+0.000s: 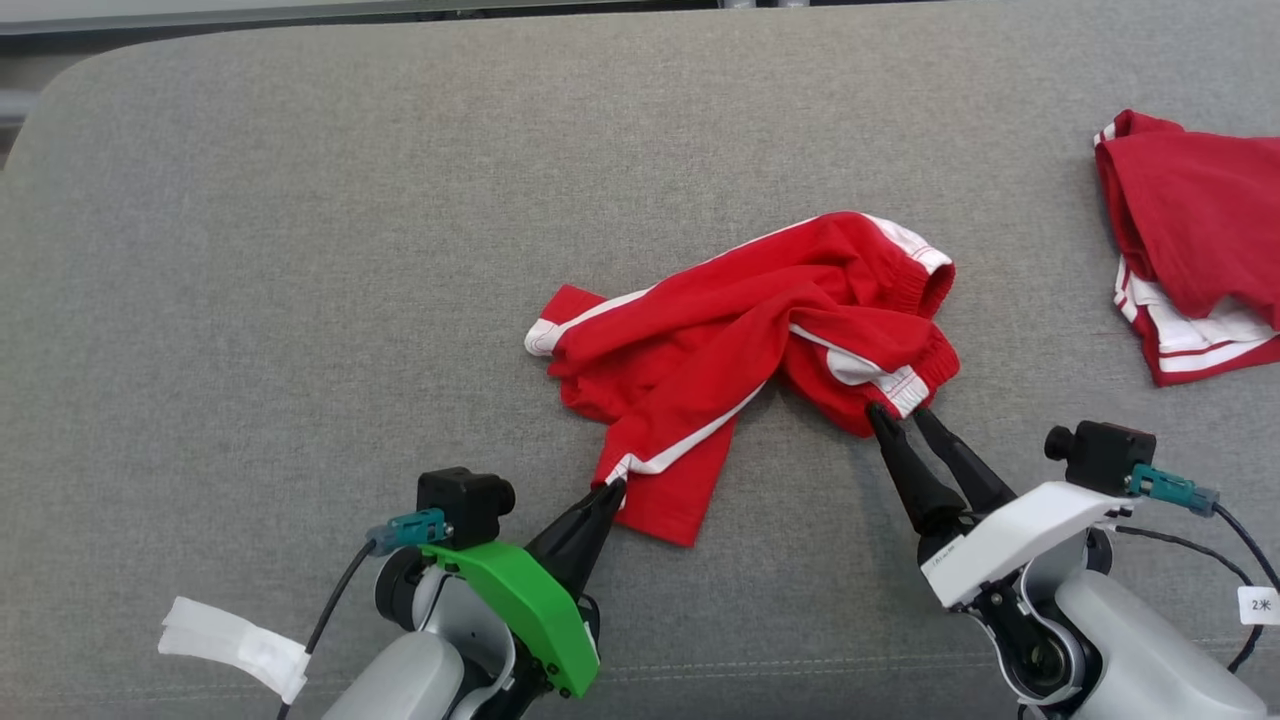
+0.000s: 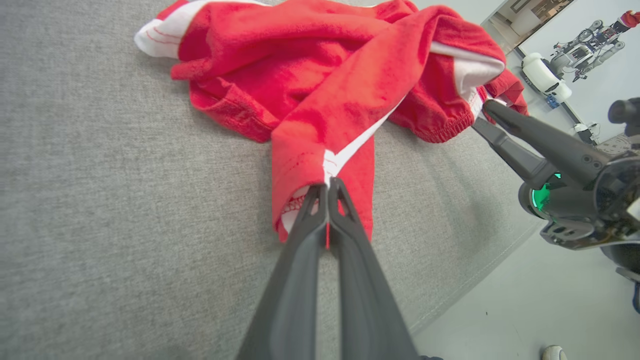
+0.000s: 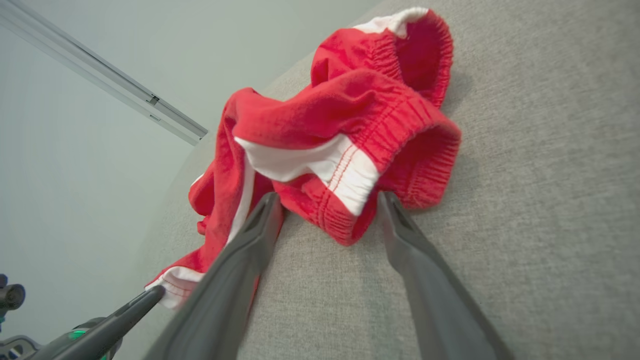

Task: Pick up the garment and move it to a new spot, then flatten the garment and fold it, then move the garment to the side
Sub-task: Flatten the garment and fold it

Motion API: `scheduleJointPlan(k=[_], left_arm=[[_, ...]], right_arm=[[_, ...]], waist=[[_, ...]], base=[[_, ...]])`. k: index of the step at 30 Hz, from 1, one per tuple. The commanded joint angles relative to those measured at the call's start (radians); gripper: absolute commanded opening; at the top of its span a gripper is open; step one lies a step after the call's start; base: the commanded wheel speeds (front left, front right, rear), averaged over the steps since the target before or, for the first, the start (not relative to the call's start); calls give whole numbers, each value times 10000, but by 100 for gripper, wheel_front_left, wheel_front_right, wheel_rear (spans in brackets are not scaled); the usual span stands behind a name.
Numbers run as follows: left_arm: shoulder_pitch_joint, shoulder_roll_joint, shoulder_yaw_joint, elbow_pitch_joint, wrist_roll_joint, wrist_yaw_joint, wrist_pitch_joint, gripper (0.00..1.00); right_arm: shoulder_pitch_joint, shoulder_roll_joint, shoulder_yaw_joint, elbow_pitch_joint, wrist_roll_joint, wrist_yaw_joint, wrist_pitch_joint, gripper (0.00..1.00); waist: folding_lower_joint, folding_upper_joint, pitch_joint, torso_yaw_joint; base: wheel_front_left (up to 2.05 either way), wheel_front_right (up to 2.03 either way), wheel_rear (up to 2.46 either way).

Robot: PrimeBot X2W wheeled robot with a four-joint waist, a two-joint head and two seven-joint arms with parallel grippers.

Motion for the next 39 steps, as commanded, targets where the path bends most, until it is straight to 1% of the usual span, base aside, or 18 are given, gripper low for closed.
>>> scheduleJointPlan(k=[1,4,5,6,7,8,10,16,21,25,30,32,34,37,39], left_arm=[[-223,-25,-33,81,33,-42,-88,0],[-302,-56,-79,181,20,-87,-130,0],[-328,-61,-85,196,13,-96,-155,0],[-352,-64,-81,219,8,-105,-162,0],[-380,-64,-83,241,3,-112,-185,0],[-410,-58,-69,255,-4,-105,-207,0],[-437,-28,-29,295,-25,-104,-257,0],[-500,67,154,360,-72,-31,-469,0],[-440,313,491,-108,-100,131,-816,0],[-185,733,745,-899,-92,306,-905,0],[90,1416,1159,-2314,47,746,-935,0],[150,1671,1349,-2901,148,941,-955,0],[102,1912,1564,-3448,266,1153,-960,0],[-238,2290,1874,-4029,474,1425,-803,0],[-485,2503,2009,-4255,543,1503,-654,0]], right_arm=[[-307,-160,263,137,310,2,-98,100],[-584,-321,544,242,661,2,-197,100],[-664,-361,605,233,730,2,-235,81],[-723,-415,651,229,809,2,-257,45],[-760,-470,675,167,890,2,-283,21],[-796,-520,663,112,951,2,-313,0],[-820,-595,713,-55,1050,2,-314,0],[-487,-751,309,-683,1099,2,-325,0],[213,-1205,171,-1731,1322,2,-327,0],[735,-1683,-46,-2594,1501,4,-328,0],[1108,-2368,-131,-3611,1724,4,-328,0],[1044,-2633,-61,-3879,1774,4,-329,0],[771,-2766,-82,-4169,1947,4,-328,0],[299,-3089,105,-4473,2272,4,-143,0],[-102,-3255,192,-4631,2570,4,17,0]], waist=[[0,0,178,183],[0,0,229,227],[0,0,249,230],[0,0,270,227],[0,0,292,224],[0,0,312,215],[0,0,345,178],[0,0,367,81],[0,0,143,16],[0,0,-111,-60],[0,0,-478,-217],[0,0,-651,-279],[0,0,-805,-325],[0,0,-1042,-330],[0,0,-1228,-324]], base=[[0,0,0],[0,0,0],[0,0,0],[0,0,0],[0,0,0],[0,0,0],[0,0,0],[0,0,0],[0,0,0],[0,0,0],[0,0,0],[0,0,0],[0,0,0],[0,0,0],[0,0,0]])
